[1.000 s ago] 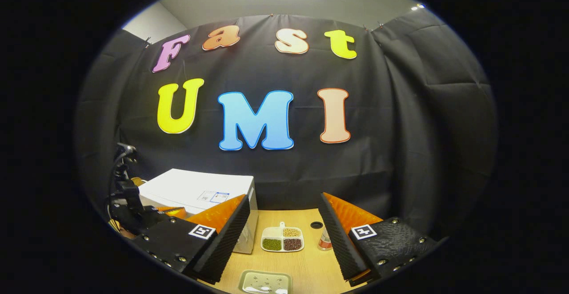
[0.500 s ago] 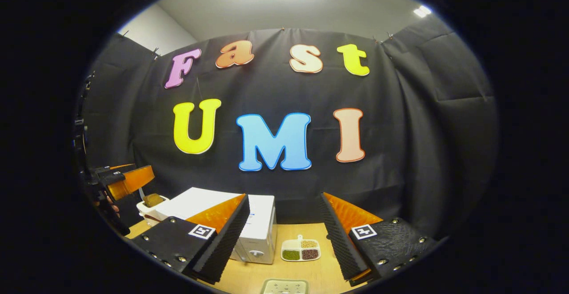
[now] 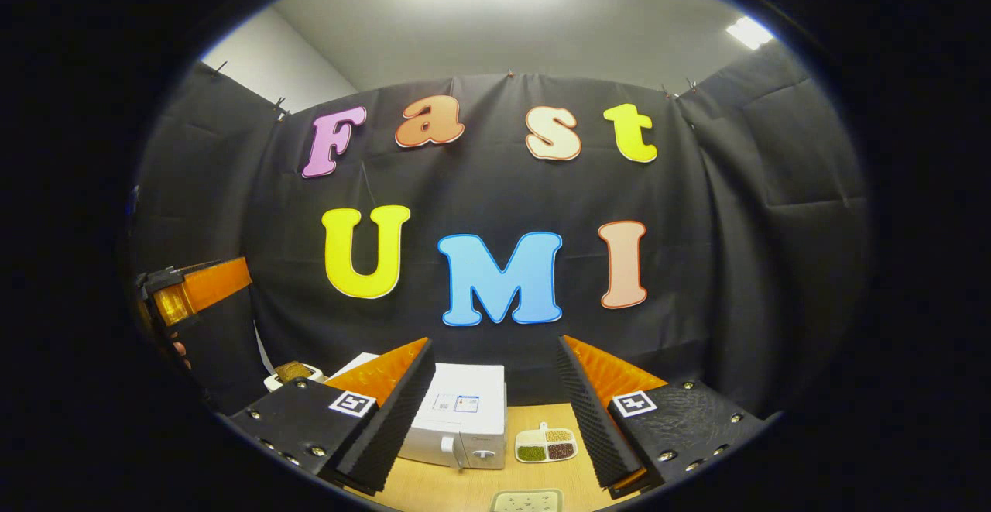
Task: Open the microwave oven with the left hand, put the food in, and close the microwave oven.
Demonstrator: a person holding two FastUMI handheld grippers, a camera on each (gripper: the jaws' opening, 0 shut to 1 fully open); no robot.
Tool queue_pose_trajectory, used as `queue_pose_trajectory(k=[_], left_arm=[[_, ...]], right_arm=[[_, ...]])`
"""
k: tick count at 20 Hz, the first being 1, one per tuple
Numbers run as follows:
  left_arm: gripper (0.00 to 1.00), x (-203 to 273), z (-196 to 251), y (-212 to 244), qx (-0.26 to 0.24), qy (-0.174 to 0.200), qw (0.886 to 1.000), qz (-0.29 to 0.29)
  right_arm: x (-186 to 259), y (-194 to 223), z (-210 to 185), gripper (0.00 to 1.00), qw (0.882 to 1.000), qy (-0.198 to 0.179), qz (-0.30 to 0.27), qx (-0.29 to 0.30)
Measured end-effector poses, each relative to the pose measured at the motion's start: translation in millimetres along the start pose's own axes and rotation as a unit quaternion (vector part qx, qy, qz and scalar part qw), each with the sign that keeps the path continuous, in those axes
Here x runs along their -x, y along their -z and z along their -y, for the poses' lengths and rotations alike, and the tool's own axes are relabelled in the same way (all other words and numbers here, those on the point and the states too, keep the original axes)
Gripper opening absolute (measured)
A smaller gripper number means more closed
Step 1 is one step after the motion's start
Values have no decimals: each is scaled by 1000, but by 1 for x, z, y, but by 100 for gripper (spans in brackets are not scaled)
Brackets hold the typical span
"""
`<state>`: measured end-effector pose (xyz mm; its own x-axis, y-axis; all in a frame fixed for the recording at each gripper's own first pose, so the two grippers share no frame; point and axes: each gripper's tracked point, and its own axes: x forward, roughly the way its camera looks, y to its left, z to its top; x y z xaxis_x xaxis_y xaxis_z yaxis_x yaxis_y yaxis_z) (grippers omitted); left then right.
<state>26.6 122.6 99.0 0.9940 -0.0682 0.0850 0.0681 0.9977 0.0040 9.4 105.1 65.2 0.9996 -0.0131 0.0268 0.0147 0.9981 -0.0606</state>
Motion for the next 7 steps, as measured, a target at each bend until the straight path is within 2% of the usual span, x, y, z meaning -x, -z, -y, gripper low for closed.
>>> queue_pose_trajectory(k=[1,7], left_arm=[[93,1,0,-1,2,3,1000,1],[93,11,-3,-7,2,-3,1000,6]], right_arm=[[3,-4,-2,98,1000,2,3,1],[11,-6,-5,95,1000,4,7,-3]])
